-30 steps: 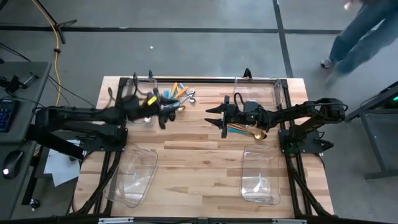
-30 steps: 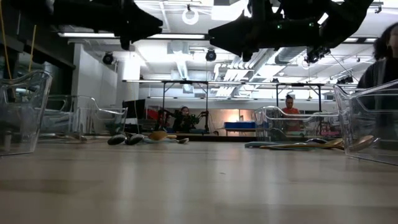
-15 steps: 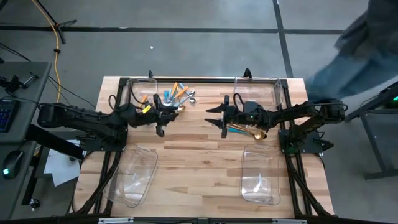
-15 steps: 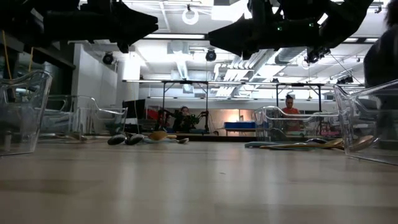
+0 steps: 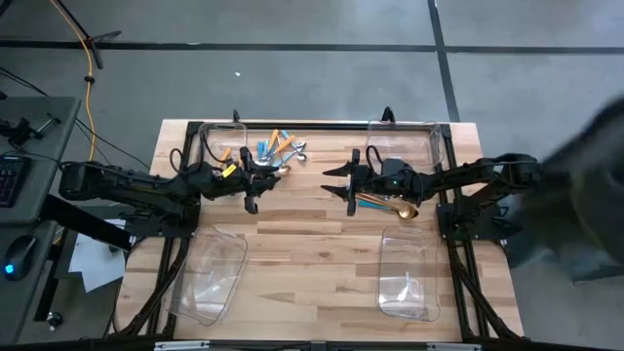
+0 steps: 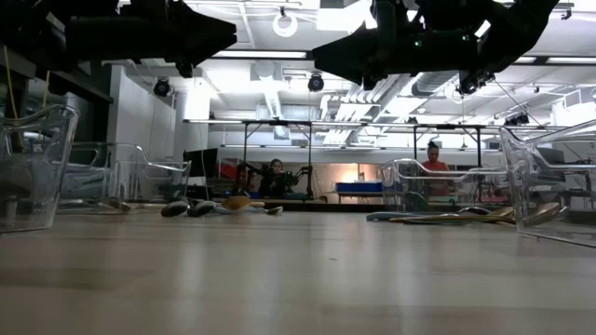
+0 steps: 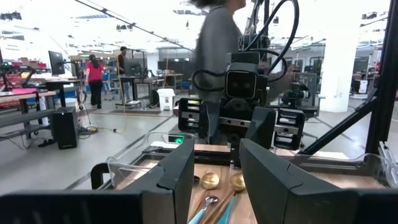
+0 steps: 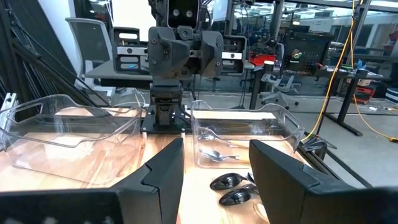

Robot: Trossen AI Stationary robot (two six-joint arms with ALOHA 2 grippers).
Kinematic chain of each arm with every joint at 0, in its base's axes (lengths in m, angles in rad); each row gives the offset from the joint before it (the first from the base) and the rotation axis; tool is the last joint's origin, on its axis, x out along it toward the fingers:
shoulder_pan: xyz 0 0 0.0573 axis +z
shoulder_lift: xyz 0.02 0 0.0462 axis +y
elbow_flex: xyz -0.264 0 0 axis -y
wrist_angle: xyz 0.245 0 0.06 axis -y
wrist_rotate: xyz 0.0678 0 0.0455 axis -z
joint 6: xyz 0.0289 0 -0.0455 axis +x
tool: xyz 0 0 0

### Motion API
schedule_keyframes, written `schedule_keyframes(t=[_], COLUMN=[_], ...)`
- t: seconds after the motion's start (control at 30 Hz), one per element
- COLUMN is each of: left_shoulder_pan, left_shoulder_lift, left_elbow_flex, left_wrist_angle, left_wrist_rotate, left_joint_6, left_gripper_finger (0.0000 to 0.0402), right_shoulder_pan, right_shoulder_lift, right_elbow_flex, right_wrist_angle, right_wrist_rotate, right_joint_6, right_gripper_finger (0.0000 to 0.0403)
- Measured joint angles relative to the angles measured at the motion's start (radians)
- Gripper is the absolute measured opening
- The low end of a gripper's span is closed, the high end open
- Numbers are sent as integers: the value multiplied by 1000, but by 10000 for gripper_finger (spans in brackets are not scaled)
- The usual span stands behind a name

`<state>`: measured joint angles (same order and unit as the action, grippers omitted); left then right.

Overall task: Sort silverware by color (type)
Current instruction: Put the yellow spoon into the top left transparent bin

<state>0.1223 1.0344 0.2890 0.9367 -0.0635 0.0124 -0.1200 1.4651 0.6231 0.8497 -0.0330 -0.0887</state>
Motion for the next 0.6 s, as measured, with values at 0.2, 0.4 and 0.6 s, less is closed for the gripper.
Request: schedule_keyframes(t=[0.2,0.4,0.6], left_shoulder_pan=[-2,9,161], left_shoulder_lift=[0,47,197], left_elbow_flex=[43,299,636], left_wrist_angle=[-96,-622,-1122], left_wrist_rotate=[-103,-362,-312], left_joint_6=[-60,-89,-134], left_gripper_finger=[119,119,119], right_shoulder_pan=[0,0,0], right_shoulder_lift=[0,0,0], right_elbow_flex=[0,0,0], right_wrist_angle=[0,0,0], right_wrist_rotate=[0,0,0], right_joint_6=[1,1,2], right_gripper_finger=[167,168,168])
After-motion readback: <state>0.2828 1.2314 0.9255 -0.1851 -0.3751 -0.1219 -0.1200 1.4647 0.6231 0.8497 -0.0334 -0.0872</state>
